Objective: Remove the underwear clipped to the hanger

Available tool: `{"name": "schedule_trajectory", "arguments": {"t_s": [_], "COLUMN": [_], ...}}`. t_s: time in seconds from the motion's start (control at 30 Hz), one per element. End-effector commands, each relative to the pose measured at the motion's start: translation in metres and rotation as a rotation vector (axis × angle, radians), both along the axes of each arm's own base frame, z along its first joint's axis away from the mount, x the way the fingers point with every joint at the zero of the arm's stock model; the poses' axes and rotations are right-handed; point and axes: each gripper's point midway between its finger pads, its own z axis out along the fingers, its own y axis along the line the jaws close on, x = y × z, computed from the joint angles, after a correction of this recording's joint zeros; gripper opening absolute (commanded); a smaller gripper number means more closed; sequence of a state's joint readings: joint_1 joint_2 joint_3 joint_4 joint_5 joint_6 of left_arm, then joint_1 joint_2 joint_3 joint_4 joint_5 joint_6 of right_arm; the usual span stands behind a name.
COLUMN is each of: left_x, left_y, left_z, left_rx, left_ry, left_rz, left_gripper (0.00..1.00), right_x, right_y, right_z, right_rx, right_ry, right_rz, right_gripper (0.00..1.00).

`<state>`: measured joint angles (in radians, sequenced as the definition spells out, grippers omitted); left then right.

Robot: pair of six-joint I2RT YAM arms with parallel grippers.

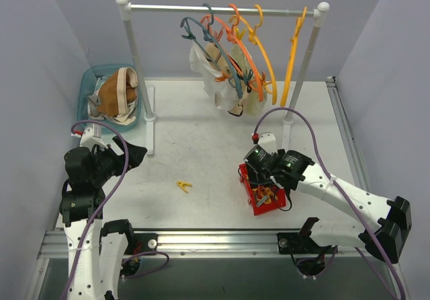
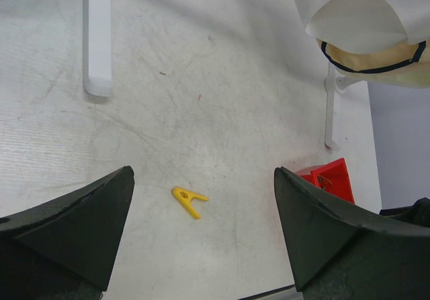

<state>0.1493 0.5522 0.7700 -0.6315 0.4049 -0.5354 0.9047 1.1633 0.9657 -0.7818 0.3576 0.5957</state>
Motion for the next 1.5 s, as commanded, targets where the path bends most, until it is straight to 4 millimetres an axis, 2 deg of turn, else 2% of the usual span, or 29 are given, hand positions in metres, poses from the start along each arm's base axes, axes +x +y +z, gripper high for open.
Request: {"name": "schedule_trajectory", "arguments": {"t_s": [0.0, 0.13, 0.2, 0.23, 0.27, 0.3, 0.43, 0.57, 0.6, 0.63, 0.7, 0.87, 0.9, 1.07, 1.23, 1.47], "left_x": [0.004, 0.003, 0.003, 0.003, 0.003, 0.003, 0.002, -0.001, -0.001, -0.002, -0.003, -0.003, -0.003, -0.004, -0.005, -0.004], "left_y": [0.0, 0.001, 0.001, 0.003, 0.003, 0.003, 0.003, 0.004, 0.004, 0.006, 0.011, 0.01, 0.011, 0.01, 0.01, 0.011], "left_z": [0.016, 0.015, 0.016, 0.016, 0.015, 0.015, 0.016, 0.018, 0.018, 0.019, 0.019, 0.017, 0.017, 0.019, 0.02, 0.019], "left_rx": [0.02, 0.02, 0.023, 0.026, 0.026, 0.025, 0.02, 0.021, 0.023, 0.027, 0.036, 0.027, 0.027, 0.027, 0.03, 0.033], "left_ry": [-0.064, -0.062, -0.068, -0.067, -0.067, -0.066, -0.071, -0.08, -0.081, -0.082, -0.083, -0.078, -0.079, -0.085, -0.086, -0.084], "left_rz": [-0.008, -0.005, -0.001, 0.008, 0.01, 0.012, 0.014, 0.024, 0.028, 0.038, 0.066, 0.071, 0.071, 0.066, 0.068, 0.069], "left_gripper": [0.94, 0.94, 0.94, 0.94, 0.94, 0.94, 0.94, 0.94, 0.94, 0.94, 0.94, 0.94, 0.94, 0.94, 0.94, 0.94], "right_x": [0.003, 0.011, 0.008, 0.002, -0.004, -0.009, -0.022, -0.022, -0.023, -0.021, -0.022, -0.009, -0.008, 0.001, 0.015, 0.031], "right_y": [0.013, 0.042, 0.07, 0.094, 0.119, 0.135, 0.19, 0.222, 0.226, 0.235, 0.245, 0.272, 0.274, 0.29, 0.297, 0.297], "right_z": [0.011, 0.016, 0.016, 0.015, 0.024, 0.009, -0.002, -0.015, -0.026, -0.022, -0.033, -0.039, -0.049, -0.061, -0.079, -0.091], "right_rx": [0.033, 0.08, 0.11, 0.162, 0.184, 0.149, 0.145, 0.157, 0.14, 0.156, 0.155, 0.163, 0.146, 0.137, 0.103, 0.084], "right_ry": [0.006, 0.018, 0.033, 0.057, 0.051, 0.099, 0.184, 0.237, 0.265, 0.26, 0.292, 0.276, 0.29, 0.29, 0.286, 0.285], "right_rz": [0.048, 0.14, 0.232, 0.309, 0.401, 0.453, 0.638, 0.745, 0.778, 0.8, 0.839, 0.864, 0.862, 0.87, 0.849, 0.828], "right_gripper": [0.72, 0.73, 0.72, 0.72, 0.72, 0.72, 0.7, 0.69, 0.69, 0.69, 0.7, 0.7, 0.7, 0.69, 0.67, 0.62]}}
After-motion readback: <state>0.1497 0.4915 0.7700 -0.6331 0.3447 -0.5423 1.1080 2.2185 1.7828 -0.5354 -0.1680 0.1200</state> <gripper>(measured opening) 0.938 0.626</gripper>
